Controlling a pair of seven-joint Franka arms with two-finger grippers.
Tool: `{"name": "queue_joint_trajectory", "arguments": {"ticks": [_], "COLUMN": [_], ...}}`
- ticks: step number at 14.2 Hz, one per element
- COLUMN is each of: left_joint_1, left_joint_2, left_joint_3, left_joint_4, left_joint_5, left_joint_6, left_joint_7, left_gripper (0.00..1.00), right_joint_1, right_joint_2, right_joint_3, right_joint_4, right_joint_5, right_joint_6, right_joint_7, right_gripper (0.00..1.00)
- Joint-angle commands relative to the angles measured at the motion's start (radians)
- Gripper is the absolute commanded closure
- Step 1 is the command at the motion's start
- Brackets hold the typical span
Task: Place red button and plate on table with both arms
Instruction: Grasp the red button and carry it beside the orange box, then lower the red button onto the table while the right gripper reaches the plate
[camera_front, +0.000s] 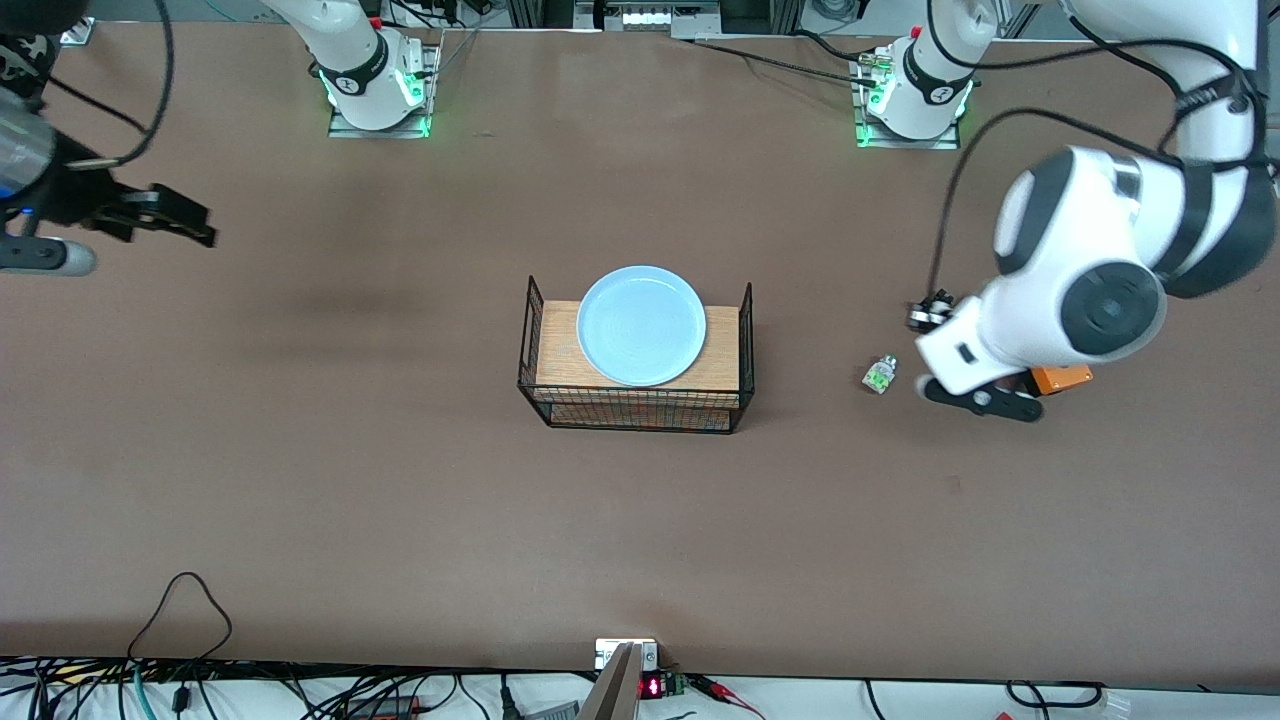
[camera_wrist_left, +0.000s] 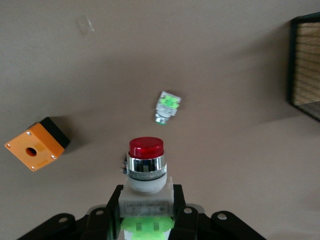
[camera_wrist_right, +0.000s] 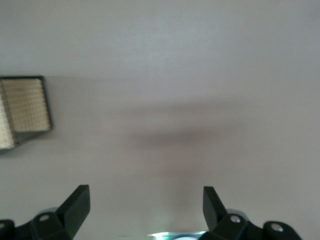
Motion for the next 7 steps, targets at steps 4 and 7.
{"name": "queue_joint_trajectory", "arguments": {"ticks": [4,7], "left_joint_1": [0.007,0.018], "left_joint_2": [-0.023,0.026], "left_joint_3": [0.111,0.128], "left_joint_4": [-0.335,-0.386], "left_joint_5": [0.018,0.020], "left_joint_6": [0.400,0.491], "left_joint_7": [0.234,0.243], "left_gripper": [0.77,0.76], "right_joint_1": [0.310,0.385], "right_joint_2": [0.112,0.161], "right_joint_3": [-0.001,-0.001], "right_joint_4": [0.120,0.131], "right_joint_5": [0.016,0.036], "right_joint_6": [0.015,0.113], "right_joint_7": [0.531,0.677], "right_gripper": [0.00,0.00]}}
